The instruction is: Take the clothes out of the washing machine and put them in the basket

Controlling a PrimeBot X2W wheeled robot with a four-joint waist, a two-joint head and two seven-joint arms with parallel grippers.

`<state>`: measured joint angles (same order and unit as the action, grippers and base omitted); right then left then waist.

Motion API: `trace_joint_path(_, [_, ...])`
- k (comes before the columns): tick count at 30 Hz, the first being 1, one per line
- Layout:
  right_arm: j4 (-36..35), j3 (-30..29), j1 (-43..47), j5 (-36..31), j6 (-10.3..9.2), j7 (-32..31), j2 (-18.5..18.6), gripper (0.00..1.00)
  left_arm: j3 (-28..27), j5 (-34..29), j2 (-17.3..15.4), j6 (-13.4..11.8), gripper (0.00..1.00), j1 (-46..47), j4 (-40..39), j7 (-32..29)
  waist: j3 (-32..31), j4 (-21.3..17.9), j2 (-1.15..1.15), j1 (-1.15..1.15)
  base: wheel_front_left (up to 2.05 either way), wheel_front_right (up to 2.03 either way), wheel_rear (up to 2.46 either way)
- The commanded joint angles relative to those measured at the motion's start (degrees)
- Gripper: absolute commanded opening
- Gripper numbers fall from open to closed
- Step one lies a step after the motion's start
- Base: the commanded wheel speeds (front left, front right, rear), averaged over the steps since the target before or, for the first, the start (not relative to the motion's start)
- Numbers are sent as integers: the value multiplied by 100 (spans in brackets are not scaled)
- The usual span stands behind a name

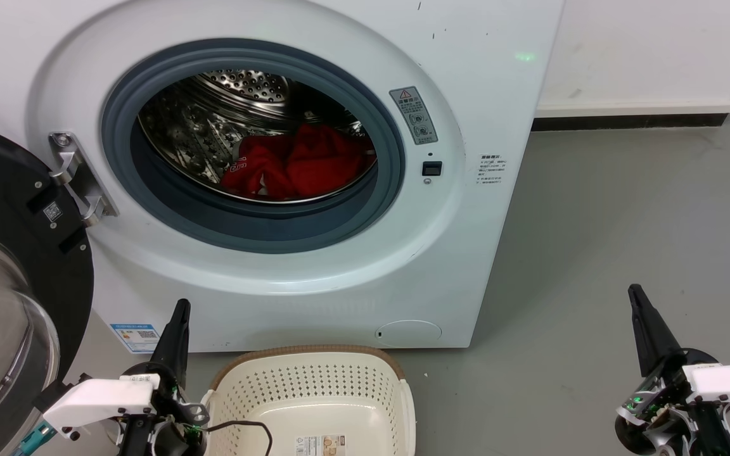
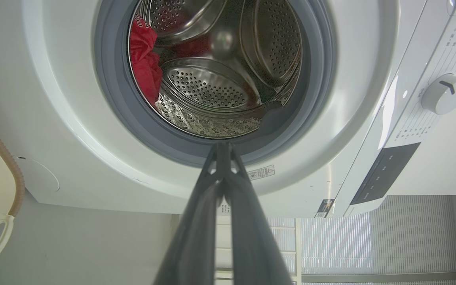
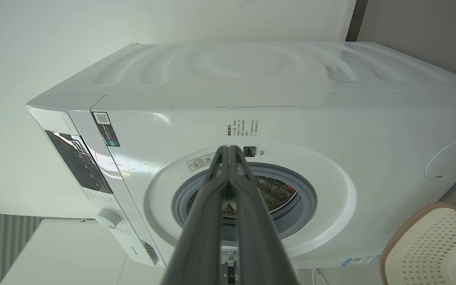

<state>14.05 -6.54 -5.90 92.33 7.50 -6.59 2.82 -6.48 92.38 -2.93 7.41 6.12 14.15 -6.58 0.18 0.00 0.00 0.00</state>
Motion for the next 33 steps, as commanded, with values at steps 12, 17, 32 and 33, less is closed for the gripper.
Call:
trace_joint_path(12, [9,7,-74,21,-2,-6,12,0,-16,8,10,23,0,32,-8,-9,0,0,0,0,0,0,0])
trace_joint_path(17, [9,7,-74,21,-2,-6,12,0,-16,8,10,23,0,32,-8,-9,0,0,0,0,0,0,0])
trace_joint_path(32, [145,3,126,-4,0,3,-18,100,28,-3,13,-8,100,-129,156,4,1,0,0,0,0,0,0])
trace_joint_path(33, [147,15,147,-8,0,22,-18,100,35,-19,13,-8,100,-151,166,24,3,0,0,0,0,0,0])
